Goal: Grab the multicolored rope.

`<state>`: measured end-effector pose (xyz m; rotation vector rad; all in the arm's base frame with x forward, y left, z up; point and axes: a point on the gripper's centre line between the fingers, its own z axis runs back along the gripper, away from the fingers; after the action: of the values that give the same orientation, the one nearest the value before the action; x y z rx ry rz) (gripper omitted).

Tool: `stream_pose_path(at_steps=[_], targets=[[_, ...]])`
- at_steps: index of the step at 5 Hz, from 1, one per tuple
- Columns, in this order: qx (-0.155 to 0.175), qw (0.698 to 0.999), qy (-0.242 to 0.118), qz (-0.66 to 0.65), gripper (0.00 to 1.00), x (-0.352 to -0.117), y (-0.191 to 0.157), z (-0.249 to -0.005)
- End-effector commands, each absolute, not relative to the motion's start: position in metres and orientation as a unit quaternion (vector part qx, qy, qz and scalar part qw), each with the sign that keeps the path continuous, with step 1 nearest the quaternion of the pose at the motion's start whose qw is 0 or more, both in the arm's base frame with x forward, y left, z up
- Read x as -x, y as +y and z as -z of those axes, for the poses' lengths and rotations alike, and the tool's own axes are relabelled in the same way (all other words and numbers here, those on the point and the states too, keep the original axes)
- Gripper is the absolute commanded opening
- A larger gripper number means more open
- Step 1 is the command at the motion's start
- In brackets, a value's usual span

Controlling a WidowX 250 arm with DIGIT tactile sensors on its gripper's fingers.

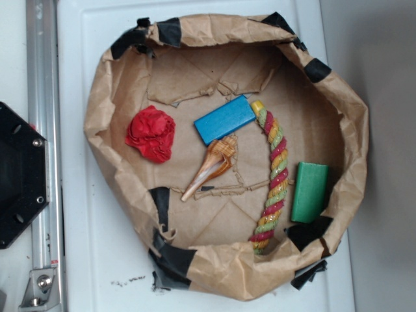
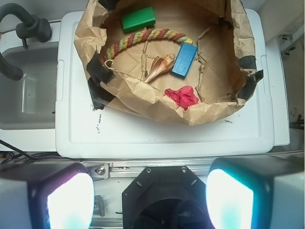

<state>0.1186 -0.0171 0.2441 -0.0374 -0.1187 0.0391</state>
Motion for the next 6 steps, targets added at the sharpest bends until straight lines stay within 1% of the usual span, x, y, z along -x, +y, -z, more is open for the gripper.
stream_pose_path(at_steps=[1, 2, 3, 4, 5, 6], targets=[[0.019, 0.998, -0.059, -0.020, 1.00, -0.119, -0.017, -0.244], [0.049, 0.988, -0.047, -0.138, 1.00, -0.169, -0.010, -0.194], [0.085, 0.963, -0.023, -0.253, 1.00, -0.214, 0.000, -0.162], [0.111, 0.937, -0.018, -0.332, 1.00, -0.262, 0.020, -0.137], [0.111, 0.921, -0.009, -0.374, 1.00, -0.292, 0.014, -0.103], [0.112, 0.925, -0.005, -0.362, 1.00, -0.300, -0.025, -0.086]])
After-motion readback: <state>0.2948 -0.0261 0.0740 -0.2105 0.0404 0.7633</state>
